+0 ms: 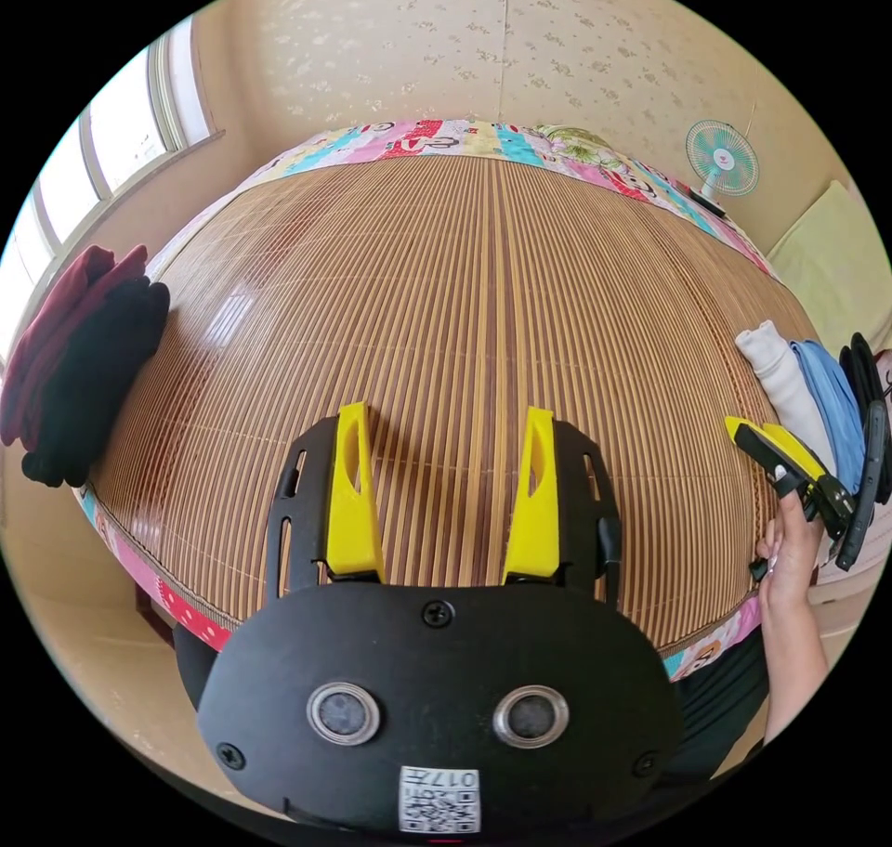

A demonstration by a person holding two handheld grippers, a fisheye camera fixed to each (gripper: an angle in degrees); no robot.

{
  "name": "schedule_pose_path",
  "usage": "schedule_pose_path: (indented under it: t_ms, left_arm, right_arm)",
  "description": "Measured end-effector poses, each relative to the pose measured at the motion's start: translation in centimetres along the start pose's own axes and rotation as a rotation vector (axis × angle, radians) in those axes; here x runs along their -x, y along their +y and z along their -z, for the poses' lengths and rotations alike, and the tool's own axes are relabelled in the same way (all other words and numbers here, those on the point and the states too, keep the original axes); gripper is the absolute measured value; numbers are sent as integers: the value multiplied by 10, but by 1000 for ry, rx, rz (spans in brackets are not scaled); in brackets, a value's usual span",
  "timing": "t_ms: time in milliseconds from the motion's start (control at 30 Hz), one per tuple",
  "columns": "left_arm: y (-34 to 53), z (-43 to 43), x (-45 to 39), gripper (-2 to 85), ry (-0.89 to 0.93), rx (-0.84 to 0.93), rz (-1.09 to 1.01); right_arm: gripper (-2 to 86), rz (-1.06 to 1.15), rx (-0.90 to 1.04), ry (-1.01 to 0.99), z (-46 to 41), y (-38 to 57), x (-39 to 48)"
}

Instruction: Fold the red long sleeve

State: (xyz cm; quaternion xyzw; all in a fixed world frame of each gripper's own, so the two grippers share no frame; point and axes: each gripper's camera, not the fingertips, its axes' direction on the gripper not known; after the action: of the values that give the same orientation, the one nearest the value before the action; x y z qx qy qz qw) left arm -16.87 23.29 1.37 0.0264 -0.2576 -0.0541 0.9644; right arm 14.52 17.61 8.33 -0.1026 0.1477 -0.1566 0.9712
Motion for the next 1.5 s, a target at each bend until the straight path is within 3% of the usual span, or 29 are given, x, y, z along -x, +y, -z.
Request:
schedule_pose_path:
  t_ms: [1500]
  left_arm:
    - [-17, -26, -15, 221, -1, -2, 4]
  right_arm:
    - [149, 54, -9, 1, -3, 0, 37]
